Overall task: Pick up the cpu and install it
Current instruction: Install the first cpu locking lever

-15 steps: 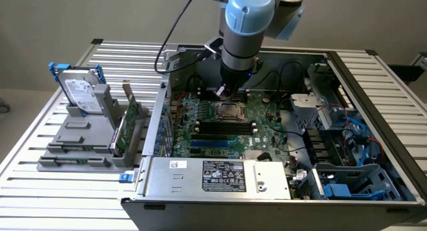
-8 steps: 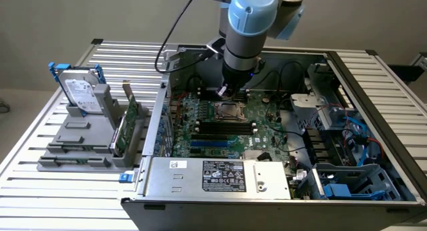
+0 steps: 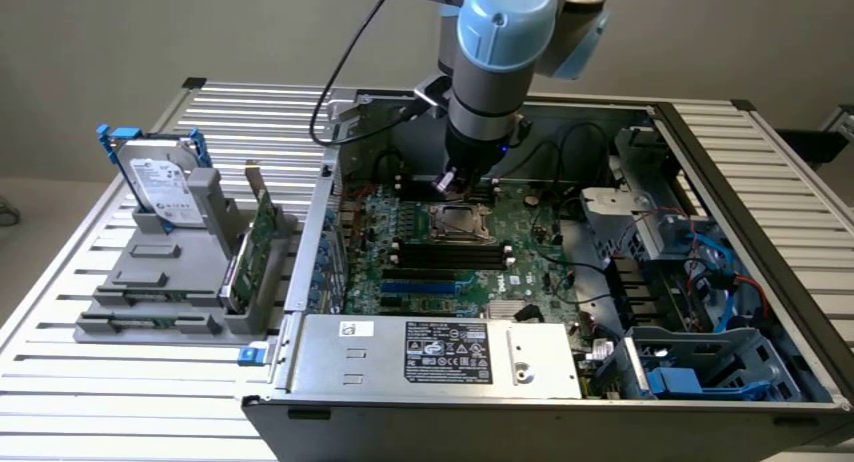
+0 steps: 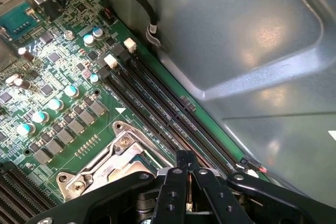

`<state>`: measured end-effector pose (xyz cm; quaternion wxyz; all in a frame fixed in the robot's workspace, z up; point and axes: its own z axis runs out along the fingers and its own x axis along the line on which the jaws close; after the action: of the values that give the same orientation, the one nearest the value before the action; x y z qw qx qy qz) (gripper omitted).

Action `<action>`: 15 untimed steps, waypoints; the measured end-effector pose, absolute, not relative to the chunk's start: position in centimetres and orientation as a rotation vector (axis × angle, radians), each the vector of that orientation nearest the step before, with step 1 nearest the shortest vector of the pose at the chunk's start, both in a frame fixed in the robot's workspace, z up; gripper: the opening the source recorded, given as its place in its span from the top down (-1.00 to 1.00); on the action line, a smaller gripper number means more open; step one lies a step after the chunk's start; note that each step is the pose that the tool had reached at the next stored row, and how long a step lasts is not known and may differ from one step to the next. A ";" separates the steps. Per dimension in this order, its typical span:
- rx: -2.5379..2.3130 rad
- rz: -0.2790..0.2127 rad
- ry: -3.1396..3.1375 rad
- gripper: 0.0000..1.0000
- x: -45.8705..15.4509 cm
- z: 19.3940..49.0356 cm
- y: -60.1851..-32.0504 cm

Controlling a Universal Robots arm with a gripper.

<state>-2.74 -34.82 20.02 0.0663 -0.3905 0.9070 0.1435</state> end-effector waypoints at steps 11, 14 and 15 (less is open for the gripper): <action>-1.178 0.429 2.737 0.79 -2.7 20.0 -34.7; -1.179 0.424 2.739 0.79 -2.7 20.0 -34.7; -1.180 0.422 2.740 0.79 -2.7 20.0 -34.7</action>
<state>-2.67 -34.68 20.01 0.0643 -0.3907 0.9076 0.1398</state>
